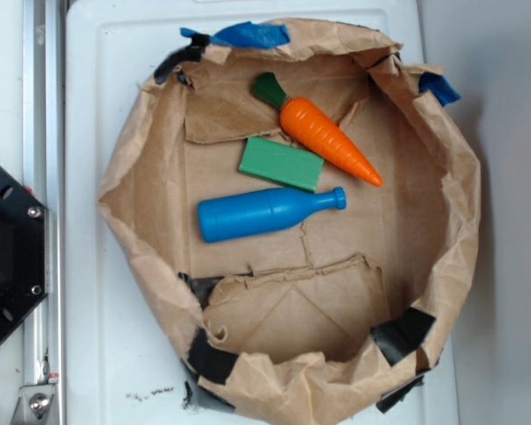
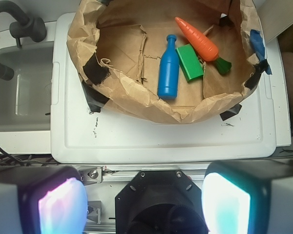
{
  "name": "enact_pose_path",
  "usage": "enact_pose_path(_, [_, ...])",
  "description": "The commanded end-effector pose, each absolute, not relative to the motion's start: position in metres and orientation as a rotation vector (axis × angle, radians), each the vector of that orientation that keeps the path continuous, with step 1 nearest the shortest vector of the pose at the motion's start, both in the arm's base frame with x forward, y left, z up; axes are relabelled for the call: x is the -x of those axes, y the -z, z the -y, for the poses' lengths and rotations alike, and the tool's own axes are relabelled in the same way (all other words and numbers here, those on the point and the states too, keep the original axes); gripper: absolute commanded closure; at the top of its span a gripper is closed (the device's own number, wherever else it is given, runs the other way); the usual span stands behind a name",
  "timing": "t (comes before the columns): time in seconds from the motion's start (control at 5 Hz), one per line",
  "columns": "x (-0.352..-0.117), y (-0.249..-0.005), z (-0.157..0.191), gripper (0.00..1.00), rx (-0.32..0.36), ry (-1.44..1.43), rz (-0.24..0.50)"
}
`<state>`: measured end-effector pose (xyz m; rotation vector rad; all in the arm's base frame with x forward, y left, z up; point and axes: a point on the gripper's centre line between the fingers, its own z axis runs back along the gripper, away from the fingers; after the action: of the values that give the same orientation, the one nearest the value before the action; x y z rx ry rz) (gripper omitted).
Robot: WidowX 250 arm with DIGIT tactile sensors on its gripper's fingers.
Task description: Grab the blue bottle.
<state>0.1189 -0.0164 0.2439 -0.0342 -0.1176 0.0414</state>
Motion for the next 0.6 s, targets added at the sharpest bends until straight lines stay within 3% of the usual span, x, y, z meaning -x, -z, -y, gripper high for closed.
enact_pose_path(0.0, [-0.119, -0.244, 0.016, 0.0, 0.034, -0.041, 0.118])
enact_pose_path(0.4, [-0.214, -0.214, -0.001, 0.0, 0.0, -0.152, 0.144])
